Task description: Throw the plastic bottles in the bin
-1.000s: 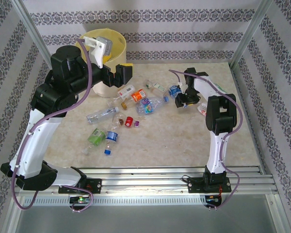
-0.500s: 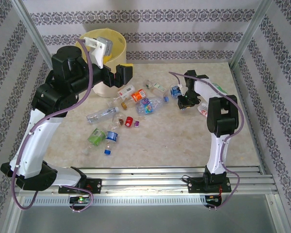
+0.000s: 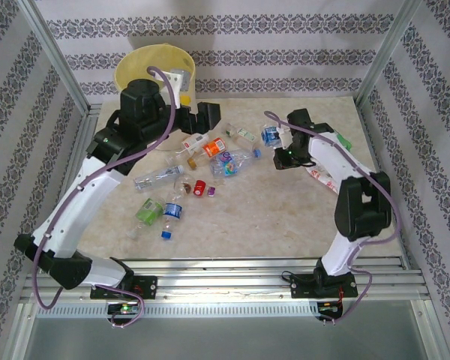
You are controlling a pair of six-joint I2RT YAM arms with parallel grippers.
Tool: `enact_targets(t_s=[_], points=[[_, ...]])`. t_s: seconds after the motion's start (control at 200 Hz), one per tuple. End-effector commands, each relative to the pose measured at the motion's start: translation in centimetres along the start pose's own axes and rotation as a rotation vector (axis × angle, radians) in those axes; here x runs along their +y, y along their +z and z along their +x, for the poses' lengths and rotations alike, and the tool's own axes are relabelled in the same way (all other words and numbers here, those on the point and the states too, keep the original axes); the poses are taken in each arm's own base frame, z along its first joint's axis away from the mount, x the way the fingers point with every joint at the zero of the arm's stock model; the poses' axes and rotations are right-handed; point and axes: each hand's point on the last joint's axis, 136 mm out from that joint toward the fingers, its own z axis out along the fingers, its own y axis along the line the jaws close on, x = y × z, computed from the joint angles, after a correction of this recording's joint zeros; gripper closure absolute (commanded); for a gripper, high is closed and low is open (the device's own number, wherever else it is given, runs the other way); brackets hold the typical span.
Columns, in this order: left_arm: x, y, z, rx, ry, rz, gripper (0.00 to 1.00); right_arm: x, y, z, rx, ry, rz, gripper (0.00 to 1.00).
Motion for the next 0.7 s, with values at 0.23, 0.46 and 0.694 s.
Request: enact_targets(t_s=[0.23, 0.46, 0.694], points=[[0.1, 5.3, 2.3, 0.061, -0.227, 0.042, 0.00, 8.1, -8.4, -1.8, -0.372, -0.079, -0.201, 0.85], [-0.4, 7.9, 3.8, 0.119, -0.330, 0.094, 0.00, 13.1, -10.9, -0.9, -0.438, -0.165, -0.330, 0.85], [-0.4, 9.7, 5.3, 0.163, -0.408, 0.125, 0.00, 16.3, -11.8, 0.1, -0.436, -0.237, -0.394, 0.85]])
